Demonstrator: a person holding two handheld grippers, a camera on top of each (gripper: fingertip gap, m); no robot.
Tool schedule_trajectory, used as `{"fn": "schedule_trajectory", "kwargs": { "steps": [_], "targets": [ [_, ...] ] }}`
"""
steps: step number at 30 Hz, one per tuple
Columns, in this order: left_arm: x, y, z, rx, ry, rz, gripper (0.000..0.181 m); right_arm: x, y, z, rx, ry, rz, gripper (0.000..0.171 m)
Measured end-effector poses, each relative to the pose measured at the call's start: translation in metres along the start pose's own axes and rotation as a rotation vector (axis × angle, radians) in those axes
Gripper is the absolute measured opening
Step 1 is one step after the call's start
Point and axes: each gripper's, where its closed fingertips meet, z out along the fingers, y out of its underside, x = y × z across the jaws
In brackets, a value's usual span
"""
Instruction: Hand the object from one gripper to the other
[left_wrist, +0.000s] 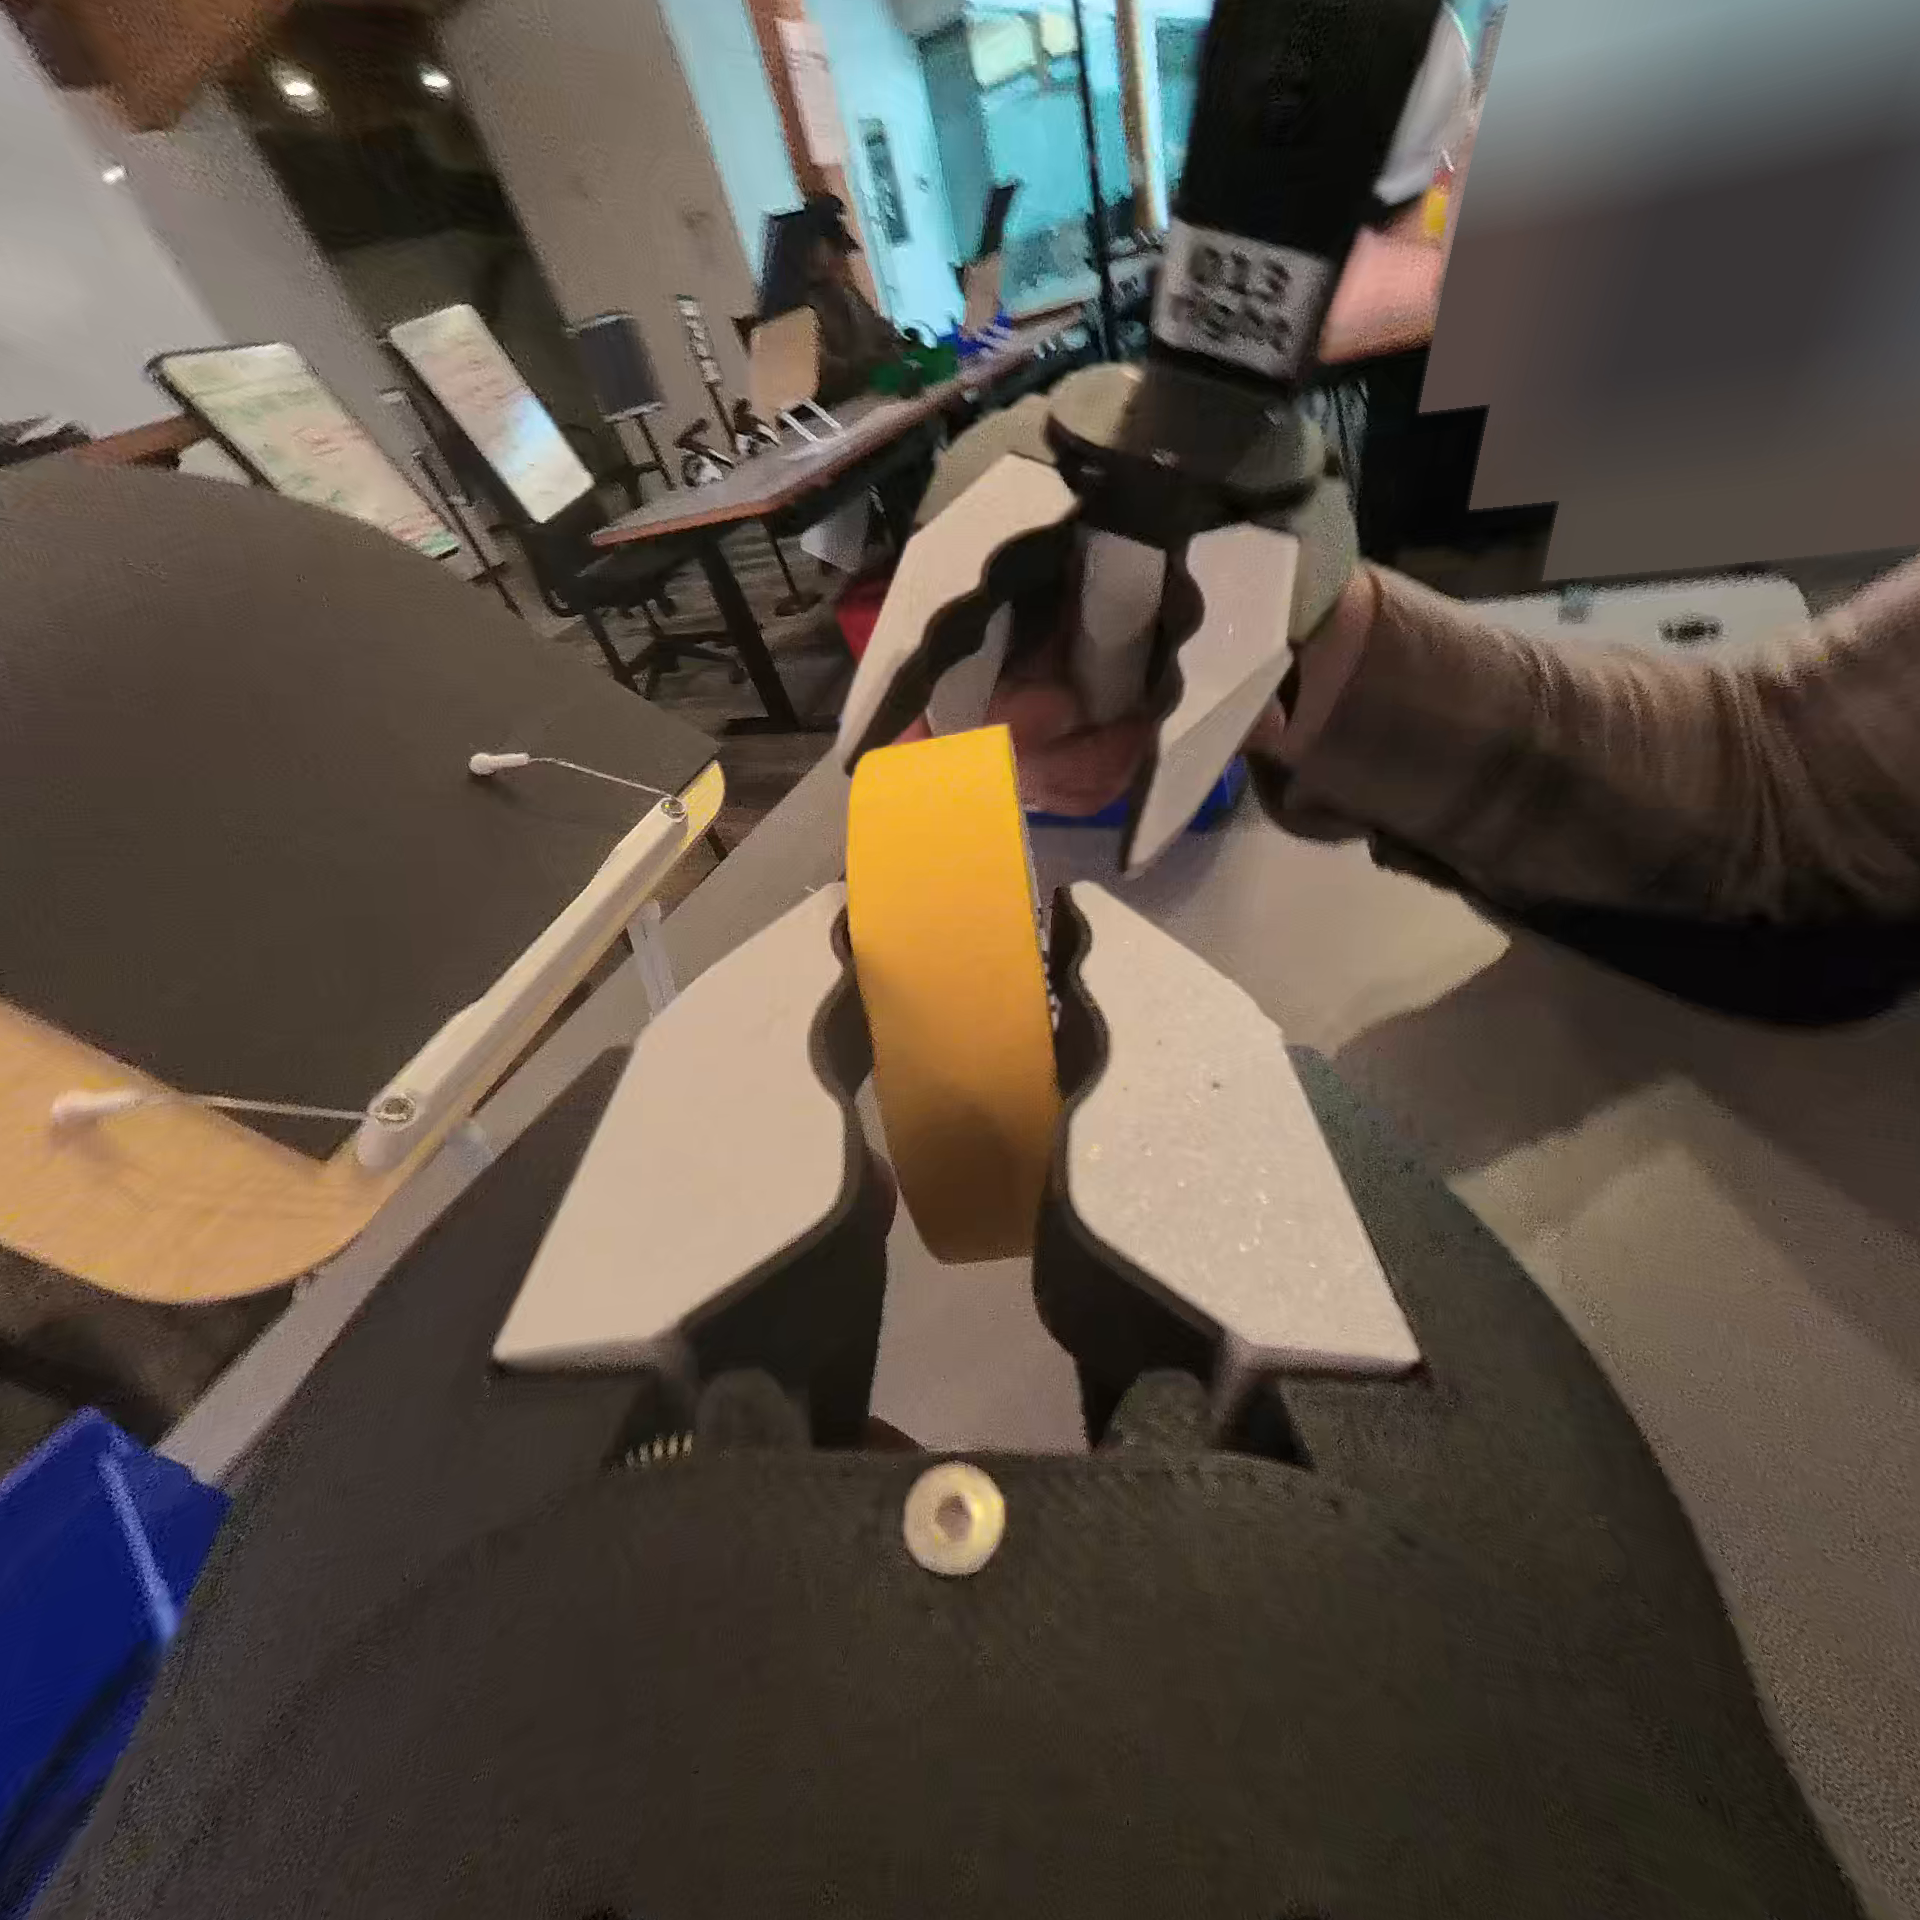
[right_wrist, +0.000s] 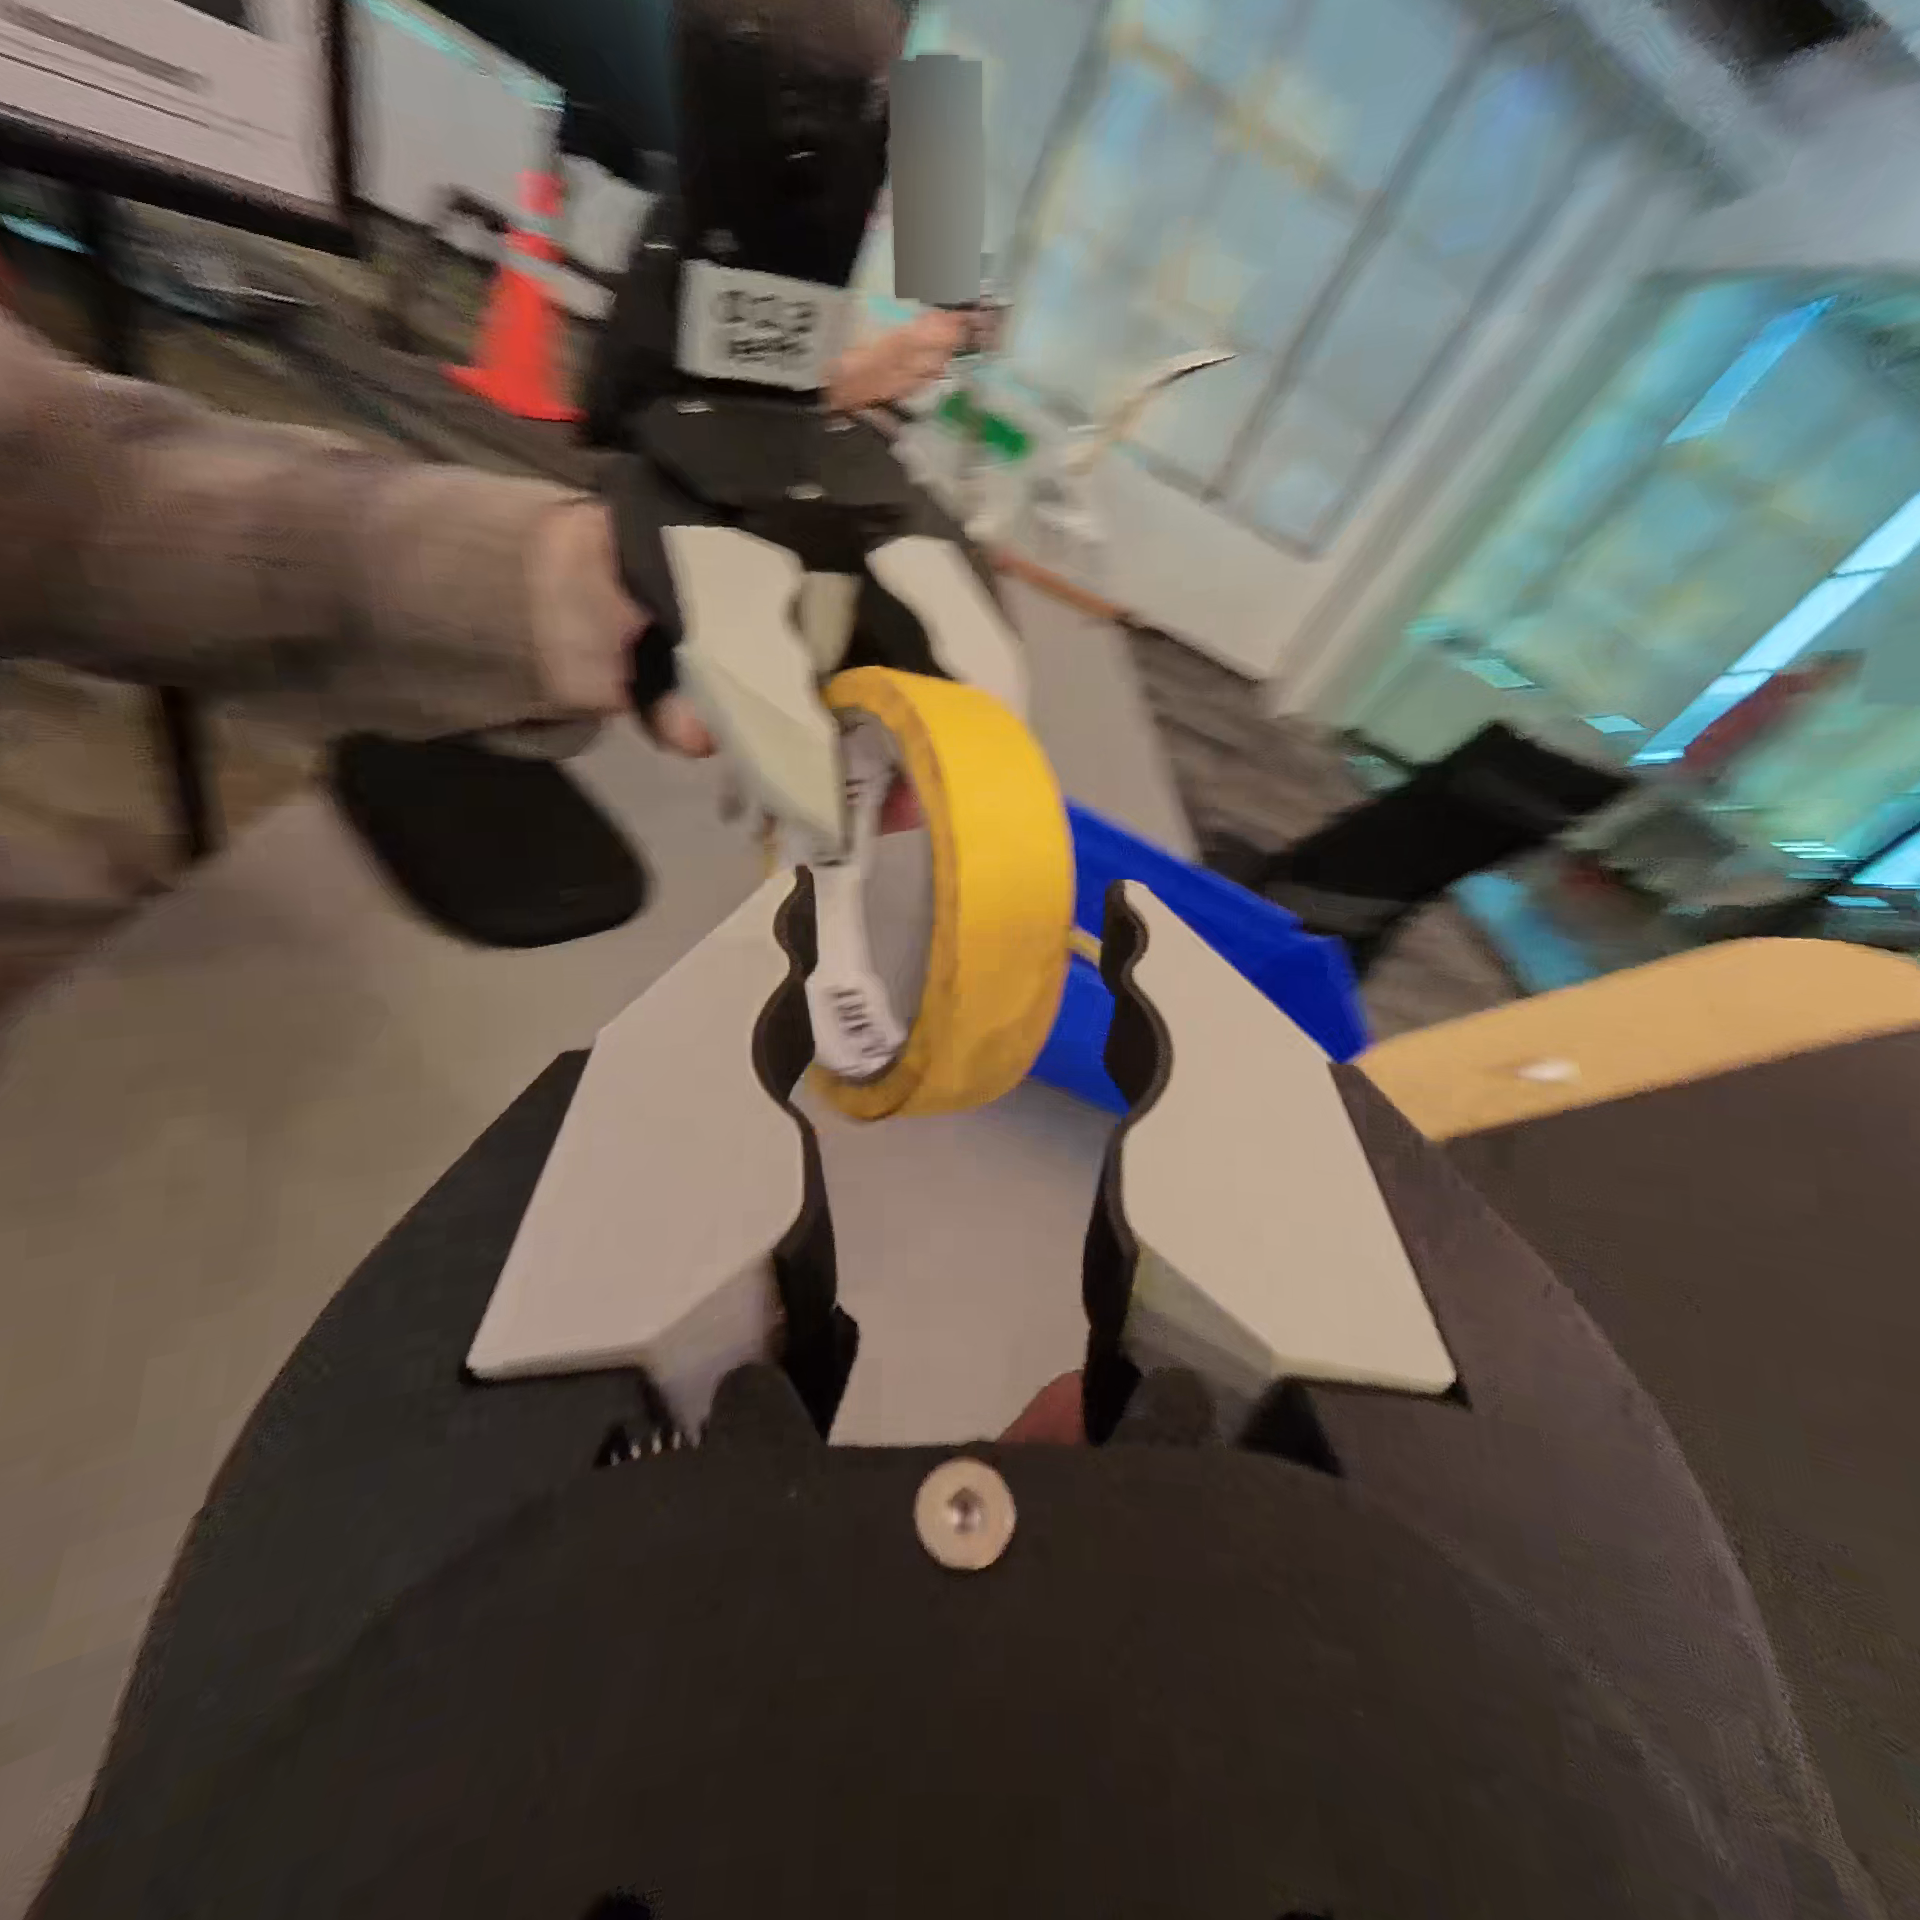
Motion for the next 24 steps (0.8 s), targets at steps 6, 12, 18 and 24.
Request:
{"fn": "schedule_trajectory", "kwargs": {
  "steps": [6,12,18,24],
  "targets": [
    [0.028,0.005,0.002,-0.149,0.198,0.223,0.032,-0.029,0.021,0.017,-0.08,-0.154,0.031,0.039],
    [0.027,0.006,0.002,-0.178,0.231,0.267,0.032,-0.036,0.016,0.02,-0.015,-0.207,0.056,0.028],
    [-0.019,-0.003,0.0,-0.136,-0.055,0.205,0.055,0.003,0.007,0.017,0.04,0.033,0.0,0.027],
    [-0.065,-0.007,-0.026,0.026,-0.482,0.174,0.044,0.036,-0.01,0.016,0.194,0.32,0.023,0.027]
  ]
}}
